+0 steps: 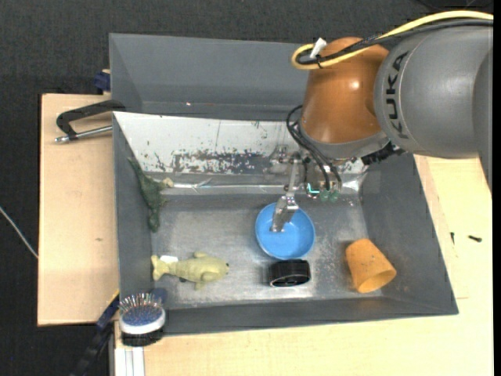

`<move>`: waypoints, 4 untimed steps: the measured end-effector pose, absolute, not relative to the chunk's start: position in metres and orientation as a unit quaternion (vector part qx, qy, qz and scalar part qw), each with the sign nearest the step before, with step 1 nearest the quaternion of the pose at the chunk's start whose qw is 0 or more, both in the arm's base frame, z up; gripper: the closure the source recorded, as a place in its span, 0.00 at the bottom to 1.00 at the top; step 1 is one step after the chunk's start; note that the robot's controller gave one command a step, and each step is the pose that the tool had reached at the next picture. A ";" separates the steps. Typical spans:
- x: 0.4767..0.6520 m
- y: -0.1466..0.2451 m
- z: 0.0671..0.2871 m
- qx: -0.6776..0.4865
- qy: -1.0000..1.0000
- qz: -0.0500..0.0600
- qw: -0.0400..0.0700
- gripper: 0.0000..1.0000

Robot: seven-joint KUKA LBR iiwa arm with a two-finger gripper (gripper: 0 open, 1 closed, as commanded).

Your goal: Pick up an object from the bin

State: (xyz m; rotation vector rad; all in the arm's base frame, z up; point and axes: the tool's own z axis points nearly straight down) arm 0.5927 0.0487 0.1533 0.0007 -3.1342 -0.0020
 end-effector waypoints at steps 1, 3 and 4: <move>0.564 0.003 0.074 0.293 -0.956 -0.001 -0.004 0.00; 0.560 -0.064 0.087 0.198 -0.980 0.001 -0.004 1.00; 0.563 -0.074 0.239 0.257 -0.966 0.003 -0.008 1.00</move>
Offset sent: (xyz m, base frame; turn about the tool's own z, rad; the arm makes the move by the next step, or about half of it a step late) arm -0.0316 -0.0477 -0.0831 -0.5966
